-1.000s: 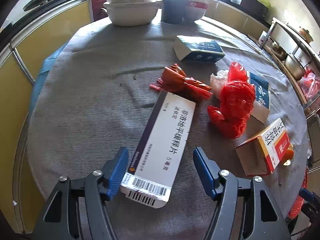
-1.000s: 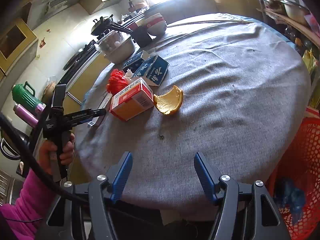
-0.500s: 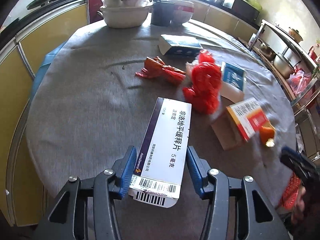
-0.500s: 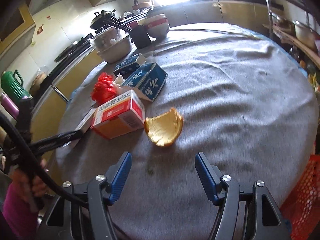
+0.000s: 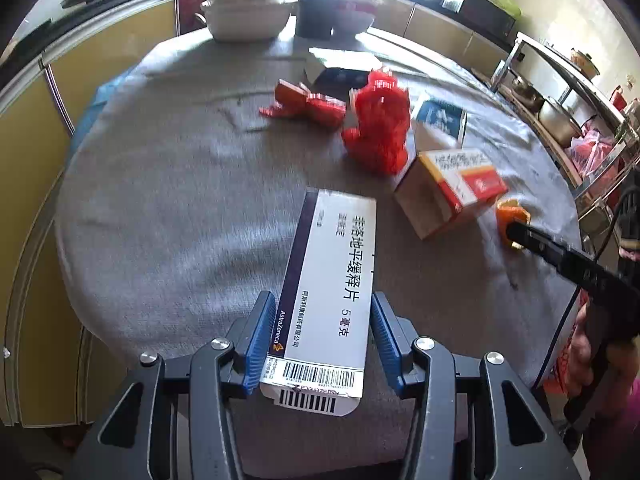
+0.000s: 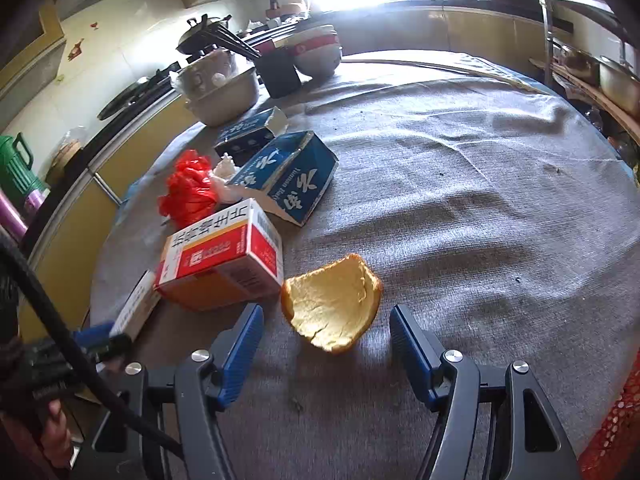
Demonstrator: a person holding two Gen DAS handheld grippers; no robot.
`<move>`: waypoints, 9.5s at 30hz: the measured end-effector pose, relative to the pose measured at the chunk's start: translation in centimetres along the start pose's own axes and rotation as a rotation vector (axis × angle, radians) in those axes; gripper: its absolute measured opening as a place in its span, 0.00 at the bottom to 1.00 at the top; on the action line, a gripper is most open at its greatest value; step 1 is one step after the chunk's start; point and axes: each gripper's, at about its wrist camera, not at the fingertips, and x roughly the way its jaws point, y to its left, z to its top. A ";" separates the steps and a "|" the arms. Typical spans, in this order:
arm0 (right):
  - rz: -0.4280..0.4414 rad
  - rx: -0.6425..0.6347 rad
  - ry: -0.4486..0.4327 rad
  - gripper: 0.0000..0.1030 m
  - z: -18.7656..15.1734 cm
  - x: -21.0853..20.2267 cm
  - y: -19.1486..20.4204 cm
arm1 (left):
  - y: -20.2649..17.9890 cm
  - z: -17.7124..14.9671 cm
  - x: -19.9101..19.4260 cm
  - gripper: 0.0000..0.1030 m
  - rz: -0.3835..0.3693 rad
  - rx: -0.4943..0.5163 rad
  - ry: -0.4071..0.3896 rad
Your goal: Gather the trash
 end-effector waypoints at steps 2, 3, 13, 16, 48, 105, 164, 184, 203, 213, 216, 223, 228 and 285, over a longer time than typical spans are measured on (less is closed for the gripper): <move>-0.002 0.000 -0.002 0.67 0.2 0.3 0.1 | -0.1 -0.1 -0.1 0.49 0.004 0.009 -0.008; -0.014 -0.007 -0.005 0.67 0.2 0.4 0.2 | -0.1 -0.1 -0.1 0.49 0.001 0.016 -0.007; -0.081 -0.055 -0.047 0.37 0.2 0.8 0.9 | -0.5 0.8 1.0 0.55 -0.008 0.015 -0.021; -0.081 -0.054 -0.059 0.33 0.0 0.4 0.8 | -0.7 0.8 1.1 0.49 0.015 0.028 -0.044; -0.027 0.043 -0.183 0.32 -5.6 -11.0 -3.6 | -11.1 -1.2 -5.7 0.48 -0.060 0.266 -0.169; -0.067 0.730 -0.299 0.40 -15.6 -20.2 -26.6 | -37.4 -4.0 0.8 0.50 -0.431 0.731 0.112; 0.175 0.206 -0.035 0.64 -9.6 -11.4 -4.1 | -7.5 6.0 -1.9 0.74 -0.148 0.240 -0.190; 0.183 0.222 0.015 0.64 -9.6 -10.1 -4.0 | -10.6 4.9 2.1 0.75 -0.150 0.566 -0.139; 0.171 0.235 0.017 0.64 -9.5 -9.8 -4.2 | -8.6 1.6 -0.7 0.53 -0.053 0.334 -0.228; 0.187 0.169 -0.019 0.64 -6.5 -9.1 -2.3 | -4.5 0.4 -2.5 0.23 -0.019 0.216 -0.181; 0.199 0.154 -0.027 0.64 -6.2 -9.1 -1.5 | -3.9 0.1 -2.6 0.36 -0.047 0.187 -0.170; 0.186 0.166 -0.010 0.64 -7.2 -9.0 -1.8 | -4.1 0.9 -4.3 0.67 -0.067 0.193 -0.246; 0.200 0.209 -0.009 0.64 -7.5 -9.0 -2.7 | -5.5 1.5 -3.7 0.78 -0.084 0.223 -0.220; -0.008 0.407 0.128 0.68 12.4 8.7 1.7 | -1.0 3.1 -2.2 0.50 0.063 0.053 -0.276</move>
